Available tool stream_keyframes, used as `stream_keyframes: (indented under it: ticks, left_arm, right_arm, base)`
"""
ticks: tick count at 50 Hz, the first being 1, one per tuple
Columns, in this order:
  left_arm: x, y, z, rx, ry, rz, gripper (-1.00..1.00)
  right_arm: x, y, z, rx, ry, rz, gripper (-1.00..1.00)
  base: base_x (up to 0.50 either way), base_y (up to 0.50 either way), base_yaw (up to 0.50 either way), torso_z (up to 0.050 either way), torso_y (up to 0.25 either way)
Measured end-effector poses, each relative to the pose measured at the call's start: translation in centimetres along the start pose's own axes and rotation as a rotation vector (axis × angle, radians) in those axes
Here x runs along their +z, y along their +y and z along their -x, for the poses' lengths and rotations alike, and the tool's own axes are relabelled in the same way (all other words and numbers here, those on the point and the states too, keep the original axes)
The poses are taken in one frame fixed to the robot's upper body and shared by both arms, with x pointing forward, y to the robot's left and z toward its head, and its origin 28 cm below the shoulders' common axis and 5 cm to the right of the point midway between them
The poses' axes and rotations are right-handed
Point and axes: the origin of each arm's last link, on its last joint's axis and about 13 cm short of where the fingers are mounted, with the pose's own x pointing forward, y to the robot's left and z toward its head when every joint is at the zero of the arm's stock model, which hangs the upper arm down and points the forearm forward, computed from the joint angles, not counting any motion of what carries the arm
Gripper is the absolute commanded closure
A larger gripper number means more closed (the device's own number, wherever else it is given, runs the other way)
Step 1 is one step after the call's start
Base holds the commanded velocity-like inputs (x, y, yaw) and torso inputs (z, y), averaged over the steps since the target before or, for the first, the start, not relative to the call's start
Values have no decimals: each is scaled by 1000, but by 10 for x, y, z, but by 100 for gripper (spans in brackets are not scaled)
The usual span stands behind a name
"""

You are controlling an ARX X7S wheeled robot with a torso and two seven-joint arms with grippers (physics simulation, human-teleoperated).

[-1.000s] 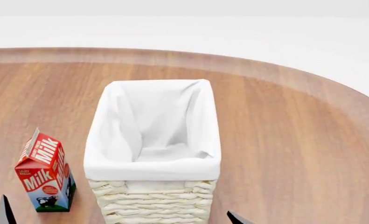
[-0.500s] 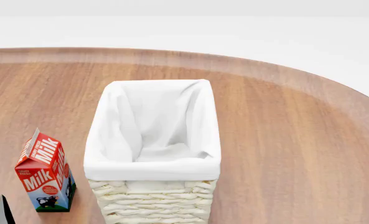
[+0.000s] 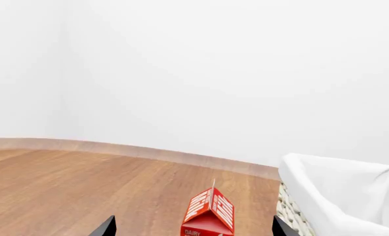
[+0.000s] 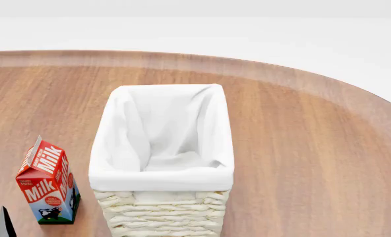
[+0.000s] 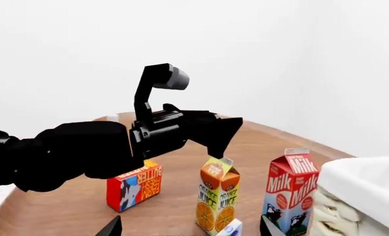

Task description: Pick up the alphabet soup, and put it in the basket.

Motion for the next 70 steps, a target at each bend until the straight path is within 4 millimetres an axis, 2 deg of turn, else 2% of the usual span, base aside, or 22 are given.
stream_keyframes:
  ticks: [18,40,70]
  left_arm:
    - [0,0,0,-1,3,-3,-100]
    - [-1,-1,0,-4,4,-5,-100]
    - [-2,-1,0,-8,3,-8,-100]
  right_arm:
    - [-7,9,5,99,39,6,-100]
    - [-20,14,9,115,125,24,-100]
    - [-36,9,2,118,196,39,-100]
  base:
    - [0,0,0,0,0]
    - [0,0,0,0,0]
    - [0,0,0,0,0]
